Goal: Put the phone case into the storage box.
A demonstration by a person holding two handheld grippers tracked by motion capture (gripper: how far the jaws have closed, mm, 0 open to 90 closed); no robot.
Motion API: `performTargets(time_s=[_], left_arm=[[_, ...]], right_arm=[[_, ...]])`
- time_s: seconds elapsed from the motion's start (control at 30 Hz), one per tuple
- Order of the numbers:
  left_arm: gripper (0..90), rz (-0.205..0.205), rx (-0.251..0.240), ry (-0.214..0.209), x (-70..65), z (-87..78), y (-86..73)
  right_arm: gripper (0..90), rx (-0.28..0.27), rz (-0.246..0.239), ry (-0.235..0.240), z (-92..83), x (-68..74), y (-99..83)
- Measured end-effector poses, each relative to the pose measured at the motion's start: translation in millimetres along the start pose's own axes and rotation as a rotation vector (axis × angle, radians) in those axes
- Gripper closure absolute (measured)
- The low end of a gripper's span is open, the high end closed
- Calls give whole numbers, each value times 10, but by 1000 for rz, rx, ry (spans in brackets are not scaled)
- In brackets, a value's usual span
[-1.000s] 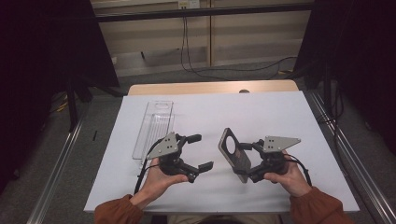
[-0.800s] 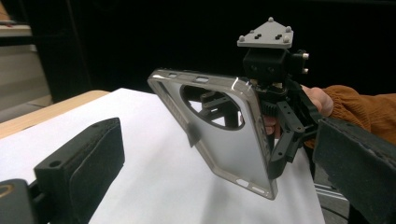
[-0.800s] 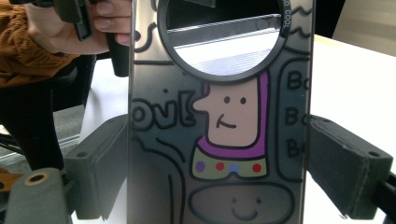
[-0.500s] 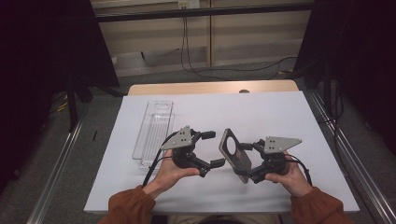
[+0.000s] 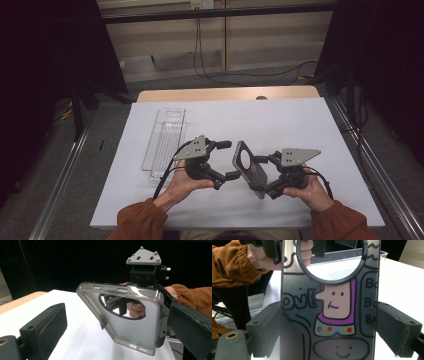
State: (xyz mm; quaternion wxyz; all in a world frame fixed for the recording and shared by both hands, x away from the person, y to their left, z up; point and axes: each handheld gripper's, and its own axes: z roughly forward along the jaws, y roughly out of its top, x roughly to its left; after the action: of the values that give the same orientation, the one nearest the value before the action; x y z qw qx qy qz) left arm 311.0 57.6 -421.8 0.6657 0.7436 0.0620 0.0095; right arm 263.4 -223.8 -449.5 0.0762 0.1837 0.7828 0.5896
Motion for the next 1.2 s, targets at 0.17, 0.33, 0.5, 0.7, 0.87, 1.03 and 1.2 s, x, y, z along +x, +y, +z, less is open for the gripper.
performTargets(time_s=[0.17, 0.33, 0.5, 0.7, 0.87, 1.03, 1.2], left_arm=[[19, -4, -9, -21, -14, 31, -11], [17, 6, -17, -28, -31, 45, -9], [19, 11, -18, -47, -32, 53, -6], [24, 4, -23, -76, -35, 93, -16], [28, 23, -22, -91, -45, 78, 15], [29, 45, -23, -103, -65, 100, 21], [42, 43, -35, -114, -77, 112, 24]], right_arm=[[122, -5, -3, 16, 8, 11, 4], [122, -1, -11, 32, 16, 34, 9], [122, 1, -17, 51, 40, 41, 7], [122, 4, -25, 67, 66, 64, 18], [122, -9, -6, 86, 50, 46, 23], [122, -16, -1, 111, 54, 60, 27], [122, -10, -3, 129, 79, 73, 24]])
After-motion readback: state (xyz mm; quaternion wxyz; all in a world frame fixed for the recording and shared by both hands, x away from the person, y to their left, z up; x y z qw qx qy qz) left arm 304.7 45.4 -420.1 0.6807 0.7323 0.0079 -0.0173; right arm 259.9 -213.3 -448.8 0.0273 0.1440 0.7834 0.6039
